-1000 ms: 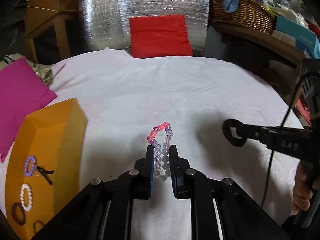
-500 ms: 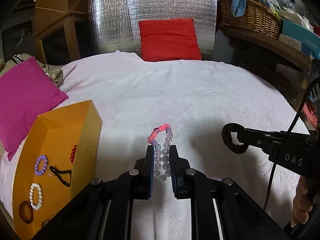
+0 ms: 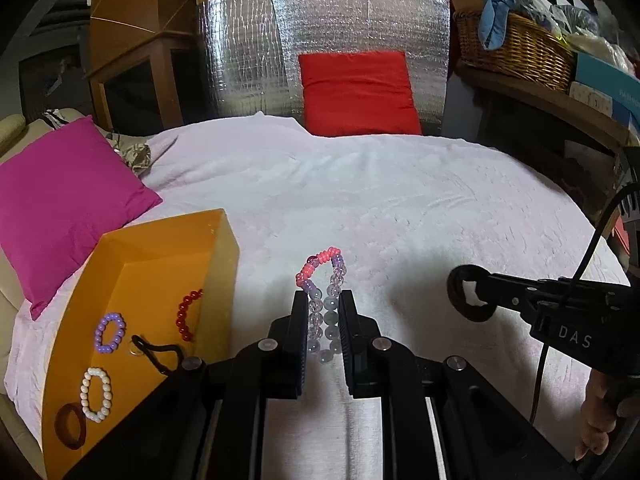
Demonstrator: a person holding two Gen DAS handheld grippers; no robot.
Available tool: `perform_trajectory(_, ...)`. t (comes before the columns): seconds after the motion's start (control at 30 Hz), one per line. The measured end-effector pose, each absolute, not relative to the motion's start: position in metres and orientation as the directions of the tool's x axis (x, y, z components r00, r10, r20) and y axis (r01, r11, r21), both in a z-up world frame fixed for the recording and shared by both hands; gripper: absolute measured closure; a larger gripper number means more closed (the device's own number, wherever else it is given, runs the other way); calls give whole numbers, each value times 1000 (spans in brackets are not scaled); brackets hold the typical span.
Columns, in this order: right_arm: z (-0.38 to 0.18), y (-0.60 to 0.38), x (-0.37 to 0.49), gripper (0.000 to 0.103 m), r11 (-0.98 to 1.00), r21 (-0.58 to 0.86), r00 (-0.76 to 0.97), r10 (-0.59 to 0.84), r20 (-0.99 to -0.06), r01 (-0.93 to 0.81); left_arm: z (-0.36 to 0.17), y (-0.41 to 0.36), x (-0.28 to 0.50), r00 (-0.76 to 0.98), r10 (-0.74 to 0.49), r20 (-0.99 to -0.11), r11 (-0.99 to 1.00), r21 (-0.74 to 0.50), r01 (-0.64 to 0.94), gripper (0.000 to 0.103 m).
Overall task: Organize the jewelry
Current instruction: 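Carry the black ring and pink-and-clear bracelet over the orange box, then lower both held items into the orange box and open both tools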
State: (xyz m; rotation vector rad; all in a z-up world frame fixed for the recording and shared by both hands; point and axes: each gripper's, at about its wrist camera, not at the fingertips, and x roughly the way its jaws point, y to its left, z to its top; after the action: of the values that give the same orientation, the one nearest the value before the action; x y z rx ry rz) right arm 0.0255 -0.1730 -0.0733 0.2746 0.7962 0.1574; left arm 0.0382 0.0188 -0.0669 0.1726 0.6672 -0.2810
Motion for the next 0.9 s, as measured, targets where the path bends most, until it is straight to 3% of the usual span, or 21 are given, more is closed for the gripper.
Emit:
perform_trajectory(0.2, -65, -148, 30, 92, 926, 367, 719, 312, -621, -86, -53, 50, 34, 784, -178, -595, 965, 49, 256, 87)
perform_trajectory(0.43, -58, -94, 28, 92, 901, 397, 706, 397, -587, -176, -39, 127, 23, 827, -70, -558, 997, -10, 78, 87)
perform_trajectory(0.67, -62, -22, 23, 92, 873, 393, 663, 479, -575, -290, -67, 192, 24, 766, 24, -642, 994, -67, -87, 87)
perform_trajectory(0.9, -70, 23, 26, 92, 861, 363, 631, 508, -586, -356, -84, 197, 33, 717, 15, -696, 993, -71, -91, 87)
